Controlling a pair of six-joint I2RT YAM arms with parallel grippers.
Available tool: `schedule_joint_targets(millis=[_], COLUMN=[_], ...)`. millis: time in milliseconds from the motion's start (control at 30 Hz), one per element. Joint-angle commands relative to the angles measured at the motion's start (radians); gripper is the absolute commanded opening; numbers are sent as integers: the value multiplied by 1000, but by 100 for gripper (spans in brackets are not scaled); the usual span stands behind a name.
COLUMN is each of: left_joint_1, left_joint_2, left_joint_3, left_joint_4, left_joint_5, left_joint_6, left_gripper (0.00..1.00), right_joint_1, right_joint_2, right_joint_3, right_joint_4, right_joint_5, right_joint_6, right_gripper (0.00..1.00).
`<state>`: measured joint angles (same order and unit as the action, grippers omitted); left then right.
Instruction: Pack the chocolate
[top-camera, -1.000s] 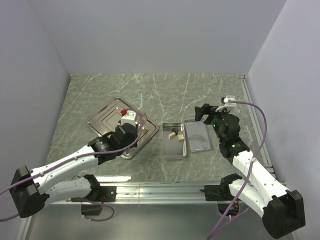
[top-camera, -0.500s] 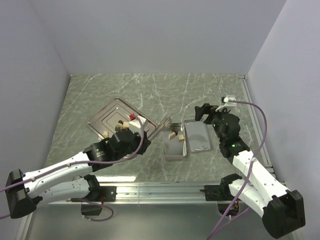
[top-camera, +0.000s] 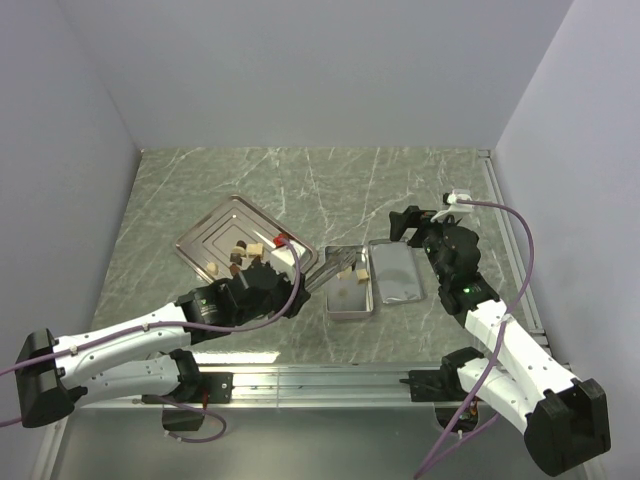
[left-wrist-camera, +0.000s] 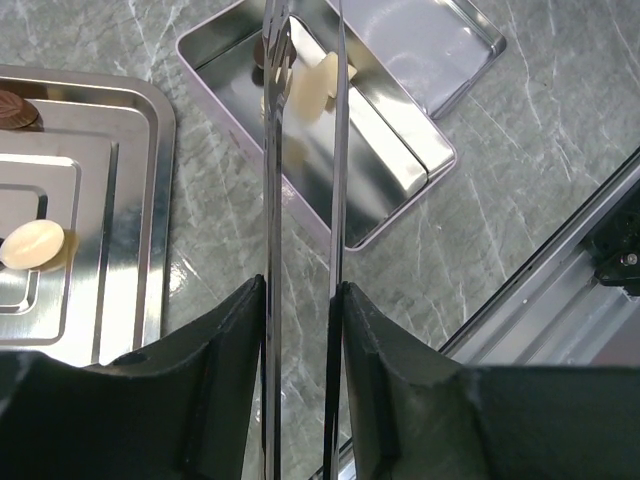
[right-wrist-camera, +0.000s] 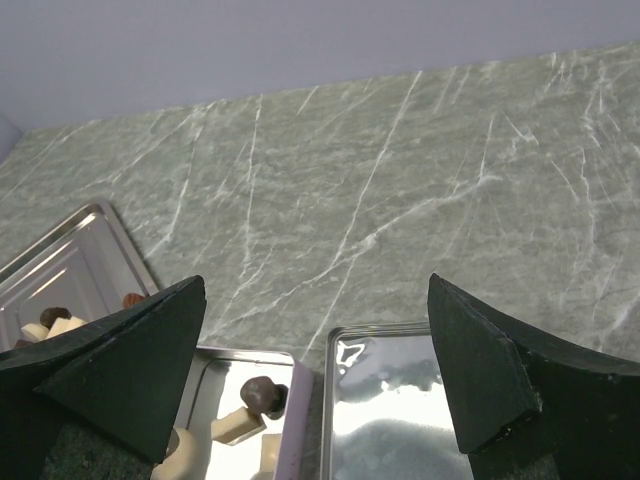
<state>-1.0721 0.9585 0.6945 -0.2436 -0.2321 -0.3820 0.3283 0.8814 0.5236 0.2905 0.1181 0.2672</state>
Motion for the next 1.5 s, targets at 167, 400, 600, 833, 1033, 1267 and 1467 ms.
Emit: schedule_joint_targets(millis=[167,400,600,833,1033,1267,1467], left_joint_1=[-8,-5,35,167,227,276,288], left_joint_2=[-12,-53,-20,-1,46,134,128], left_joint_3=[22,7,17,7,29,42,33], left_joint_4=[52,43,6,-20,-91,-85,-60], left_joint_5=[-16,-88,-145,-187,-292,-260,-245], left_joint_6=[5,-20,-47,-84,-126,-107,-90], left_gripper=[41,37,38,36,37,40,44], right_joint_1=[-2,-2,-2,-3,-3,-2,-3], right_joint_2=[5,5,4,5,4,2,1], right_joint_3=[47,49,47,47,47,47,47], right_joint_4=[21,19,18,18,16,15,15], right_joint_5=[-1,-1,-6,-8,-11,-11,-12], right_joint_6=[-14,-14,-13,-13,-13,-13,-13], right_gripper=[98,98,98,98,98,98,98])
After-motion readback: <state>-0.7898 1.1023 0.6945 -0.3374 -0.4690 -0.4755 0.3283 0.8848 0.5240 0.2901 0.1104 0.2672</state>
